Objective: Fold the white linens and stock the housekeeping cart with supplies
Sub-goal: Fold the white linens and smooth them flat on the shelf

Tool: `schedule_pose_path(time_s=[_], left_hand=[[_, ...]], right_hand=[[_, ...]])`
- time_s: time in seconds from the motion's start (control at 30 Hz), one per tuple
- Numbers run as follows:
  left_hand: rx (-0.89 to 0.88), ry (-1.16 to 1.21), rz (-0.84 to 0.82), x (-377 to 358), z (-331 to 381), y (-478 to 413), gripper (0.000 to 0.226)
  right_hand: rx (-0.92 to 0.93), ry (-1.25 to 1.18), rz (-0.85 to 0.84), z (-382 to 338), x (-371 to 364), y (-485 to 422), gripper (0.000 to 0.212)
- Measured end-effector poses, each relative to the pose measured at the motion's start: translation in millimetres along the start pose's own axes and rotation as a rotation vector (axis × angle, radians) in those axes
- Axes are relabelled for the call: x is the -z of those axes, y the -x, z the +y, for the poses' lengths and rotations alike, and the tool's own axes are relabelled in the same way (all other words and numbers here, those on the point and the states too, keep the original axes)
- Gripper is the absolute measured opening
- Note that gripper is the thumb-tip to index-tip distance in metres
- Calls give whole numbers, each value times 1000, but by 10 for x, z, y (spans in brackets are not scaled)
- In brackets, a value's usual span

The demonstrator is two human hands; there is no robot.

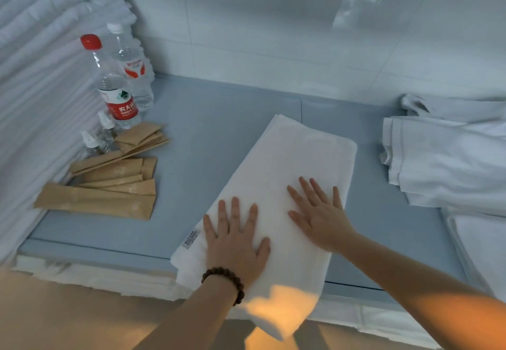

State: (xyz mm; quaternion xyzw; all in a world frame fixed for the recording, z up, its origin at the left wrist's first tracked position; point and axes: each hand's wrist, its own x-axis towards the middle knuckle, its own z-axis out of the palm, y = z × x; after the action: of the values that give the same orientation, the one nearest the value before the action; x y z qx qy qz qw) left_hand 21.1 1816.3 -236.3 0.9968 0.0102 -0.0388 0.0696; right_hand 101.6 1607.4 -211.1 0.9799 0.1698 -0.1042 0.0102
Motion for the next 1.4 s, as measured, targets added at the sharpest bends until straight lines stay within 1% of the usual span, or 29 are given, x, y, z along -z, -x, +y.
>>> schedule_pose_path(time_s=[0.03, 0.1, 0.17, 0.2, 0.27, 0.33, 0.4, 0.47, 0.53, 0.6, 0.7, 0.77, 0.8, 0.87, 0.93, 1.0, 1.07, 1.13, 1.2, 1.27, 1.33, 1.4], left_hand=[[10, 1, -1, -6, 48, -14, 77], [32, 9, 4, -15, 171, -50, 77], [63, 18, 7, -26, 300, -90, 76], [79, 23, 5, -31, 358, -112, 76], [105, 26, 2, -38, 462, -158, 76], [125, 36, 4, -28, 546, -216, 76], [137, 64, 2, -9, 612, -275, 76], [119, 85, -13, 8, 644, -322, 76], [36, 67, -32, 6, 593, -335, 75], [-133, -1, -46, 7, 459, -341, 75], [-379, -74, -86, 42, 230, -357, 77], [-460, -94, -95, 69, 117, -349, 81], [-490, -105, -97, 77, 70, -329, 83], [-539, -126, -105, 86, -7, -266, 89], [-573, -143, -124, 89, -70, -194, 98], [-606, -178, -144, 76, -118, -112, 109], [-632, -231, -141, 55, -140, -24, 114], [-647, -253, -119, 53, -138, 71, 110], [-631, -240, -102, 62, -148, 169, 101], [-631, -220, -89, 105, -171, 268, 92], [-664, -215, -93, 160, -205, 357, 90], [-656, -177, -101, 232, -213, 464, 90]], right_hand=[[-36, 27, -29, 112, 2, 43, 63], [-195, 46, -62, 340, 100, 53, 59], [-318, 20, -22, 412, 194, 72, 59], [-318, -4, 18, 354, 192, 109, 58], [-250, -68, 81, 91, 82, 249, 59], [-211, -150, 83, -215, -80, 417, 58], [-231, -200, 69, -364, -203, 496, 57], [-240, -161, 101, -318, -251, 484, 56], [-213, -112, 134, -182, -261, 449, 56], [-174, -79, 125, -42, -234, 385, 56], [-146, -44, 58, 59, -150, 308, 57], [-132, -43, 48, 34, -100, 360, 58], [-90, -61, 54, -12, -90, 437, 58], [52, -91, 35, -137, -114, 662, 61], [145, -62, -14, -183, -152, 885, 68], [164, 0, -42, -120, -167, 1040, 81], [172, 62, -62, -47, -165, 1143, 95], [164, 76, -79, -23, -178, 1209, 99], [137, 54, -94, -52, -183, 1255, 101], [136, 48, -98, -101, -167, 1300, 96], [140, 43, -108, -142, -154, 1353, 89], [147, 31, -118, -165, -151, 1415, 91]])
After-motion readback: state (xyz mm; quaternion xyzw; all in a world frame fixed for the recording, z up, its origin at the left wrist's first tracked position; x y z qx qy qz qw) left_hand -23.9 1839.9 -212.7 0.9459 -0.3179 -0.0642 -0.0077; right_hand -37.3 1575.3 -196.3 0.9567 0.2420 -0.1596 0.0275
